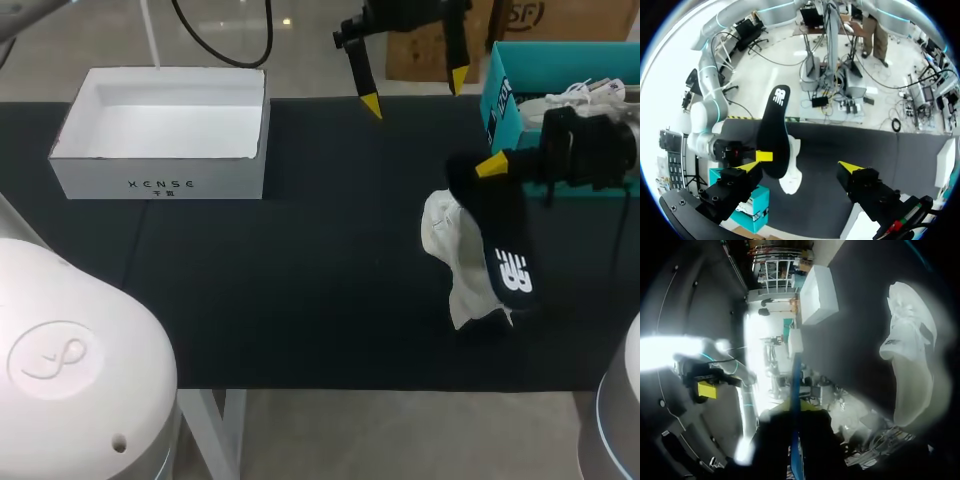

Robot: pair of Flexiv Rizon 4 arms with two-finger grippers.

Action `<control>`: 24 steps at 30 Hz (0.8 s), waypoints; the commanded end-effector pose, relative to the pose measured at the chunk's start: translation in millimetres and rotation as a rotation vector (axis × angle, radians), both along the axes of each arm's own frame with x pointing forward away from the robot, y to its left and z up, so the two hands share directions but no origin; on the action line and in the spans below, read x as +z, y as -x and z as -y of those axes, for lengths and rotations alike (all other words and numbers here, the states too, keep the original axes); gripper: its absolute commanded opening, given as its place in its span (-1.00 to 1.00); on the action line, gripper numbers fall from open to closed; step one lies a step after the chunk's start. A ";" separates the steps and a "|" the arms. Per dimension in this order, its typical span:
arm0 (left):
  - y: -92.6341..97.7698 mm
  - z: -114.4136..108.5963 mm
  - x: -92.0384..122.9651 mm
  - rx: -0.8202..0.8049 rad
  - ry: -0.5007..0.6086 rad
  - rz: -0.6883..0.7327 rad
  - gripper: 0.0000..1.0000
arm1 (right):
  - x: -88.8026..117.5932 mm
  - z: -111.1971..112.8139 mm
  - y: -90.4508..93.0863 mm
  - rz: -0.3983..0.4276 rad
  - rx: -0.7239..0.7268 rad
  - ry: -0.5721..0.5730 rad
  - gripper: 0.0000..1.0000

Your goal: Take the shoe out of the shoebox, open the shoe tongue, remove and reinsert the insole, then place the shoe into the shoebox

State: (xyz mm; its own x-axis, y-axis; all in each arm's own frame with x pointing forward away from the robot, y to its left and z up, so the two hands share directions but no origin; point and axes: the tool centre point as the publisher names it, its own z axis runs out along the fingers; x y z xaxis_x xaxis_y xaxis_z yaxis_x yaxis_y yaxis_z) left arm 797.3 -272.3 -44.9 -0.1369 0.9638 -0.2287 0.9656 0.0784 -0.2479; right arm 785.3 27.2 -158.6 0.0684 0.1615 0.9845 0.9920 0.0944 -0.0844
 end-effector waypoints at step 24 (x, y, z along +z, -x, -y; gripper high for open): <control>-9.7 28.9 16.3 0.081 0.149 0.148 1.00 | 5.7 1.0 -0.3 0.001 -0.003 0.018 -1.00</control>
State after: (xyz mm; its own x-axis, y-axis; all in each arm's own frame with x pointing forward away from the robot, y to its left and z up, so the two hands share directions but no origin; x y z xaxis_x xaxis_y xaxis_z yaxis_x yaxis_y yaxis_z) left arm 817.4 -310.5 -19.9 -0.1625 0.9257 -0.3416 0.9814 0.1159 -0.1528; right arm 786.9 26.2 -153.5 0.0675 0.1758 0.9821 0.9922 0.0919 -0.0846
